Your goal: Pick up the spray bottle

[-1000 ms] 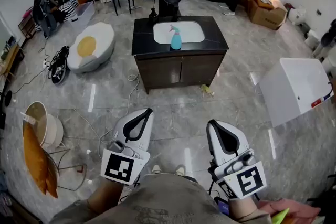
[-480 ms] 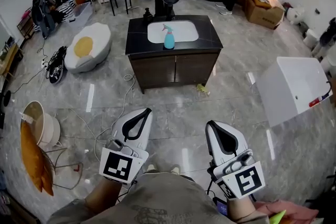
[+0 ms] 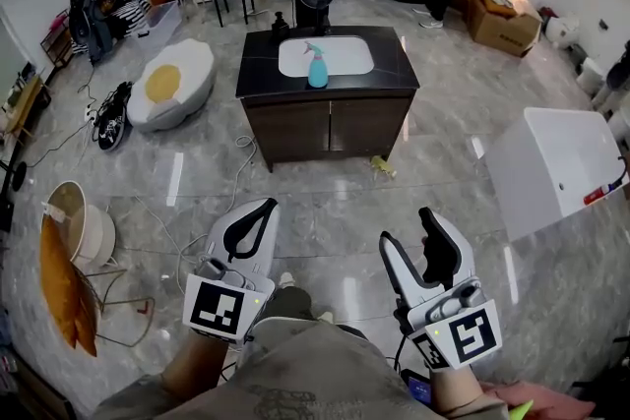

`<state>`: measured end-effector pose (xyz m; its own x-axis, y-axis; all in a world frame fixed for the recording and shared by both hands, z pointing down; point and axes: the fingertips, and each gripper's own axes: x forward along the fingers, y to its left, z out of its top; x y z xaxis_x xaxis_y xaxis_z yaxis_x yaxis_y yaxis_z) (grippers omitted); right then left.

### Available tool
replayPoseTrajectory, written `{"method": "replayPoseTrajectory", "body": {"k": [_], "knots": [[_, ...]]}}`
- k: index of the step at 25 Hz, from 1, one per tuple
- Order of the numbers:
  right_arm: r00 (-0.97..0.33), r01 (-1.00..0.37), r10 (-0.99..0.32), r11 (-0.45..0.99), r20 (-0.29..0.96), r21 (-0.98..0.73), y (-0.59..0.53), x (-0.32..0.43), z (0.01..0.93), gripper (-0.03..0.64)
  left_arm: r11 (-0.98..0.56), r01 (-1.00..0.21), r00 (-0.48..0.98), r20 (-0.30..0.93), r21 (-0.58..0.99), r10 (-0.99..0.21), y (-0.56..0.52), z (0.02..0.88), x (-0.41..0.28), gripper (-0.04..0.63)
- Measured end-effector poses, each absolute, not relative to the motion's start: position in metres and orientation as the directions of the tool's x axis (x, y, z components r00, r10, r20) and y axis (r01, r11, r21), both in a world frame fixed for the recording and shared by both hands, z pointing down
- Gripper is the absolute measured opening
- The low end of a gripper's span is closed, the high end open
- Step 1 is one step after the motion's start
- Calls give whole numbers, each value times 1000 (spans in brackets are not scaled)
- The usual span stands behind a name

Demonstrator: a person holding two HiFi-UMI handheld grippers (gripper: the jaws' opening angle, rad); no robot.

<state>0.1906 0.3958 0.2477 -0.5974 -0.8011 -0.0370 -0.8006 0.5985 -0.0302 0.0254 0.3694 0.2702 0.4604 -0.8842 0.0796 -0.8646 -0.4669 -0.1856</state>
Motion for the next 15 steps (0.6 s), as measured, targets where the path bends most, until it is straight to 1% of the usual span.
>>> {"method": "replayPoseTrajectory", "body": {"k": [7, 10, 15], "knots": [[-597, -802, -802, 597, -17, -29, 383, 192, 255, 261, -471, -862, 466, 72, -189, -882, 360, 270, 28, 0], [-592, -806, -806, 592, -4, -24, 370, 188, 260, 285, -475, -859, 469, 79, -191, -879, 346, 274, 26, 0], [-597, -802, -802, 596, 14, -31, 337, 177, 266, 290, -476, -860, 470, 81, -183, -879, 313, 279, 17, 0]]}}
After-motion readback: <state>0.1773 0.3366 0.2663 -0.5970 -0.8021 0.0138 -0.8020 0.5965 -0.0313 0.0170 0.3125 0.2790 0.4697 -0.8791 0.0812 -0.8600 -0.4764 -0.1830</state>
